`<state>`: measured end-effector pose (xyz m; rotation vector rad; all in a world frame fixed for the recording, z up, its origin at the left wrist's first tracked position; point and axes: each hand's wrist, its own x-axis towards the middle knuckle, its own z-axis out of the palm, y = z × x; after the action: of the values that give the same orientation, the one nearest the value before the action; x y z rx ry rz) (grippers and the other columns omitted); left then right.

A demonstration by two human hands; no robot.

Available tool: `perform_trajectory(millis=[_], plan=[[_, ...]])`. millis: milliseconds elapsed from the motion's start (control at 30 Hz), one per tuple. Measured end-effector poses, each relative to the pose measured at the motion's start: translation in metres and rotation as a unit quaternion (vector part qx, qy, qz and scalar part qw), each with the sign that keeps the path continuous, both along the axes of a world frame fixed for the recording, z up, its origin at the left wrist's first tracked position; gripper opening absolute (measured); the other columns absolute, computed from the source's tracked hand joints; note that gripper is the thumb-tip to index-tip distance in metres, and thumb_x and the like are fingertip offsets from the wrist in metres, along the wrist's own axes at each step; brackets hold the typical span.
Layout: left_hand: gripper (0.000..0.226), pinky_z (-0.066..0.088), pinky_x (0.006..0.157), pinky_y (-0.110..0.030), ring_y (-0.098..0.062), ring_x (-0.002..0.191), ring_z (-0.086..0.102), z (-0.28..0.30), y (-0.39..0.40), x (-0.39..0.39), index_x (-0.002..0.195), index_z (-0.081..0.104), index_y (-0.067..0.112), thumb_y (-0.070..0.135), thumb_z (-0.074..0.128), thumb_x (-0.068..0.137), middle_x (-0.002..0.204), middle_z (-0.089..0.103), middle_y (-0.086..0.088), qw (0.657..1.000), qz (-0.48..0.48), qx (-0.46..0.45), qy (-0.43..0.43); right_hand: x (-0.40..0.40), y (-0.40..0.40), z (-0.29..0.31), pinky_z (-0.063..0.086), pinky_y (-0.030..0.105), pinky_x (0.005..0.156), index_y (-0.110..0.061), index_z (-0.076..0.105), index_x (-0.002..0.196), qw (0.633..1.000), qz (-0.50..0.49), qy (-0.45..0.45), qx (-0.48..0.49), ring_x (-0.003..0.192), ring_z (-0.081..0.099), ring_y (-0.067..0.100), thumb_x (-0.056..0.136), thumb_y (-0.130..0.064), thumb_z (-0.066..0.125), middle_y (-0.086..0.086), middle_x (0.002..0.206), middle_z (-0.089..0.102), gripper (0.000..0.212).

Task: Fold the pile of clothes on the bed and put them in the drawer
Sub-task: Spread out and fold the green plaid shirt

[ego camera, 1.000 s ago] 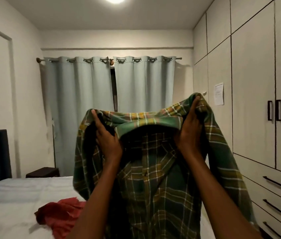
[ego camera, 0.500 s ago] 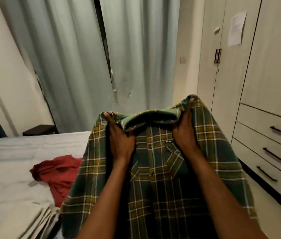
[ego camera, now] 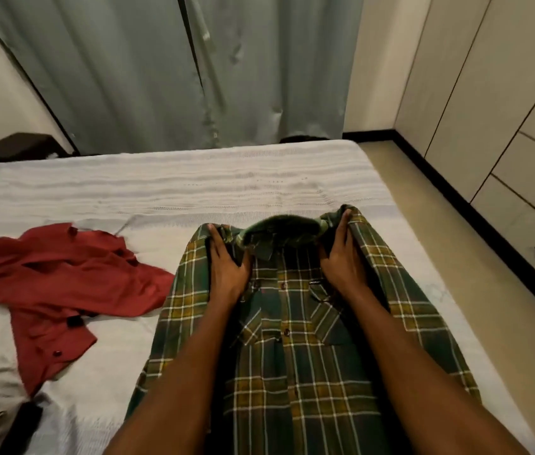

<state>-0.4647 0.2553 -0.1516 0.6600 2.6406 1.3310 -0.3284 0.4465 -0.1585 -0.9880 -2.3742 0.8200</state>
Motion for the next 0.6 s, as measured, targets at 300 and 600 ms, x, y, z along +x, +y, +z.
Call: perform_trajectory(millis=[300, 600], plan=[[0.080, 0.022, 0.119, -0.046, -0.034, 0.151, 0.017, -0.070, 0.018, -0.051, 0.160, 0.002, 0.028, 0.064, 0.038, 0.098, 0.167, -0.003, -0.008, 0.988, -0.003, -0.144, -0.048, -0.035, 0.043, -0.068, 0.013, 0.045, 0.122, -0.024, -0.005, 0.161, 0.978, 0.034, -0.198, -0.048, 0.155, 0.005, 0.028, 0.101, -0.065, 0.026, 0.003, 0.168, -0.010, 0.078], [0.061, 0.007, 0.122, -0.036, -0.015, 0.151, 0.009, -0.049, -0.030, 0.012, 0.158, 0.019, 0.024, 0.049, 0.035, 0.104, 0.166, 0.008, 0.003, 0.981, -0.086, -0.154, 0.084, 0.024, -0.042, -0.039, 0.000, 0.047, 0.124, -0.022, 0.027, 0.157, 0.964, 0.097, -0.226, 0.098, 0.155, 0.006, 0.028, 0.104, -0.060, 0.017, 0.004, 0.166, 0.019, 0.066]])
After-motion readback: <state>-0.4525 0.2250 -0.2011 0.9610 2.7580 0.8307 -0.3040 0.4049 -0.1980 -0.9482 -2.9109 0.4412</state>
